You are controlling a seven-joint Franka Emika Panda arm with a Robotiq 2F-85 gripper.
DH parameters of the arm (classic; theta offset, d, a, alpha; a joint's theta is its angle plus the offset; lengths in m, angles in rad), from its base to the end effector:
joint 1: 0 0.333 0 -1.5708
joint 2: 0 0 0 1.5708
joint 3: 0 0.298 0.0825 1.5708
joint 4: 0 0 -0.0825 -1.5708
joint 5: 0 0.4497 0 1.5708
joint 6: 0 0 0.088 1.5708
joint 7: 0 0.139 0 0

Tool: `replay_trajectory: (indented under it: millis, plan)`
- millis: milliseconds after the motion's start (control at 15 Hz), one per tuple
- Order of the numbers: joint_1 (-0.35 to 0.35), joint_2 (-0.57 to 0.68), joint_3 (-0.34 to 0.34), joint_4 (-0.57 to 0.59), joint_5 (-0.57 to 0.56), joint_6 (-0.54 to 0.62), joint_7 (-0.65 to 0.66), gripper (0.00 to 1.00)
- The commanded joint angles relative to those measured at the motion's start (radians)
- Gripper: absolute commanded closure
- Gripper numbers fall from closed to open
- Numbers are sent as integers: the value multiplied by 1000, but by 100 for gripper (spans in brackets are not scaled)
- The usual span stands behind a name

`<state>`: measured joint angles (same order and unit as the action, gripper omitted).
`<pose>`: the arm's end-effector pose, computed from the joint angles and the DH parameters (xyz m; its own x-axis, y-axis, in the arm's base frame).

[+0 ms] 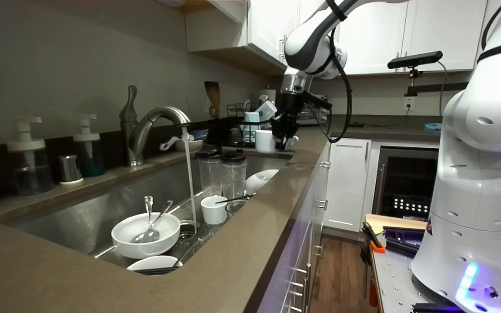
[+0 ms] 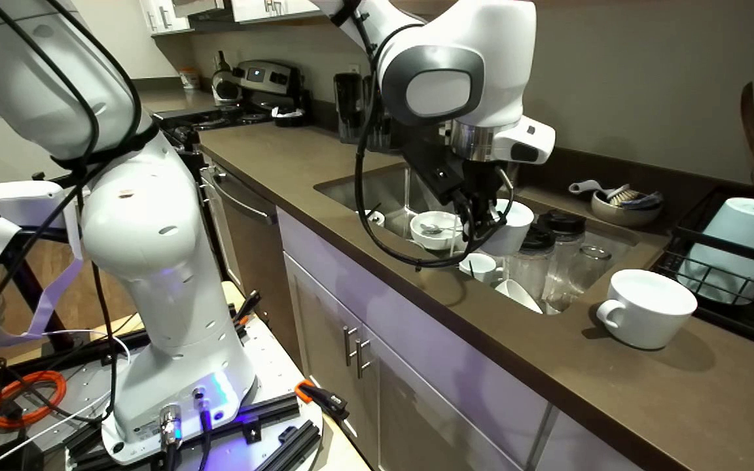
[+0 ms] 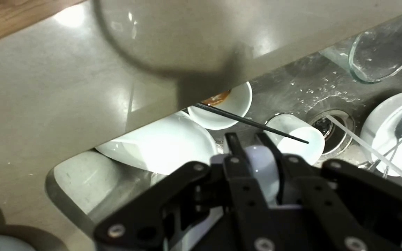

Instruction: Move the mug from the left side of the sink, put some water in it, then put it on the right side of the sink

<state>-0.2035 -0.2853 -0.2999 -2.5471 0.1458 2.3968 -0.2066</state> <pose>0.4445 -0.2291 0.2880 0.9097 -0.3892 0.1446 -0.3653 -0.9159 -0.1666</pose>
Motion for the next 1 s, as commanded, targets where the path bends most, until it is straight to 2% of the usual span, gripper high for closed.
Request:
replay_trajectory:
  millis: [0, 933]
  plan:
    - [-15, -2, 2, 0, -10, -1, 16, 95]
    - [-75, 18, -53, 60, -13, -36, 29, 95]
